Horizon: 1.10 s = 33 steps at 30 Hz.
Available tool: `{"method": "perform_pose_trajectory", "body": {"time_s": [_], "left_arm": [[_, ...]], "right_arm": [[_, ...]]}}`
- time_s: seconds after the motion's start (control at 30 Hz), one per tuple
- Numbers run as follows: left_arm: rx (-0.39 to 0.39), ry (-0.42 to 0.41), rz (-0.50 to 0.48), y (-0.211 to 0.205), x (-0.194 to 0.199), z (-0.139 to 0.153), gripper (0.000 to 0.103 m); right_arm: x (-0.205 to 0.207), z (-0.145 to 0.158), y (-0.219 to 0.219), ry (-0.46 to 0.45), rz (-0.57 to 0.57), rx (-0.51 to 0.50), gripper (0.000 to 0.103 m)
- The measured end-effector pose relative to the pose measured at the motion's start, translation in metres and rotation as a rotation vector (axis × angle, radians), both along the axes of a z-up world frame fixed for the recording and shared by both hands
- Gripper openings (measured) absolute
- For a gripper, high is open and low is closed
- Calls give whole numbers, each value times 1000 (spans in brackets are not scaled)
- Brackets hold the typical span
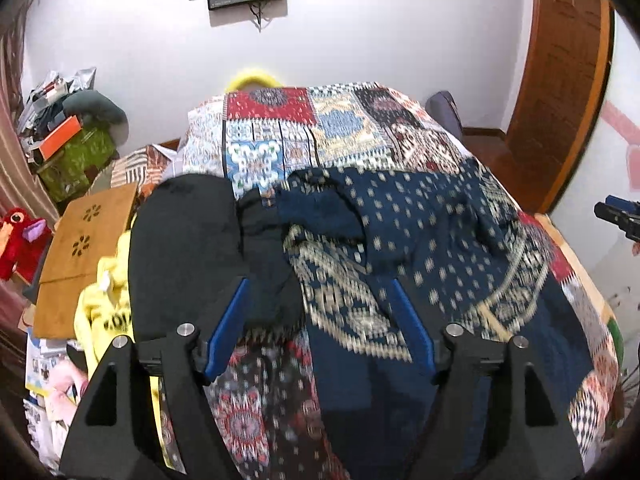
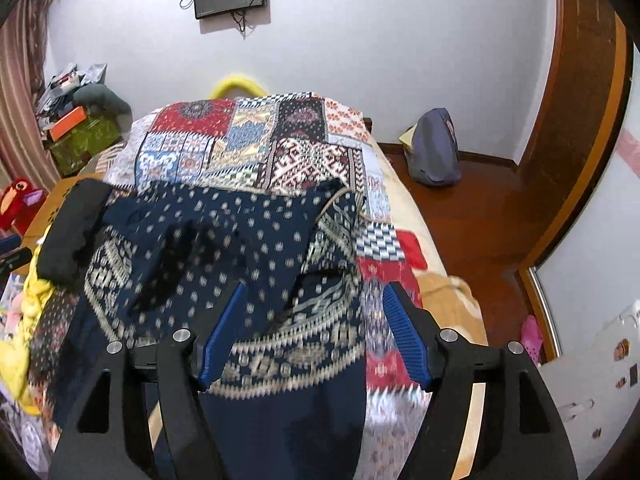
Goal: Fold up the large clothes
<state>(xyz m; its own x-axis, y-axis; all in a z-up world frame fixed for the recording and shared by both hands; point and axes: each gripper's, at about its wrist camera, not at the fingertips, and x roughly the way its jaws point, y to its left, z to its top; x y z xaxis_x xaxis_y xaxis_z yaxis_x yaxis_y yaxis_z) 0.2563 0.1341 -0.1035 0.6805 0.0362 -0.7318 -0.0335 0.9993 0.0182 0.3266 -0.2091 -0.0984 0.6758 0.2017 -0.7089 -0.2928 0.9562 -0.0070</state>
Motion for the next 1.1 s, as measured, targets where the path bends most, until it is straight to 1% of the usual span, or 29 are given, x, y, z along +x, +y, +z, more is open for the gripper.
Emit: {"method": "perform_pose_trajectory", "body": {"time_s": [0.1,0.23,0.33,0.43,0.53,0.67,0.73,0.87,0.93,1.0,1.1], "left_arm": [[-22,37,-1,-3,-19,-14,72],[-65,106,10,-1,-39,-41,72],[-134,172,22,2,-52,-67,72],[-175,230,18,-1,-64,-88,72],[-220,274,13,-3,-72,-105,72],[-322,340,26,-3,-83,-127,72],[-355,347,30,-3,-87,-134,72],[-426,339,3,-6,-94,-142,72],[-458,334,-2,-8,-97,-145,69],[-444,314,-24,-13,-101,-142,58],[-408,294,-61,-24,-104,-137,52]], "right_arm": [[-17,-10,-3,19,2,-15,67],[-35,-31,-5,70,6,-54,67],[-46,-49,-7,111,7,-77,67],[-55,-66,-13,162,-4,-83,67],[-62,-84,-20,218,-18,-73,67],[-68,-105,-32,289,-38,-43,67],[-71,-115,-39,327,-56,-15,67],[-74,-130,-50,392,-85,46,67],[-76,-140,-56,426,-97,86,67],[-77,-146,-58,457,-70,132,69],[-80,-148,-59,423,-36,151,70]]}}
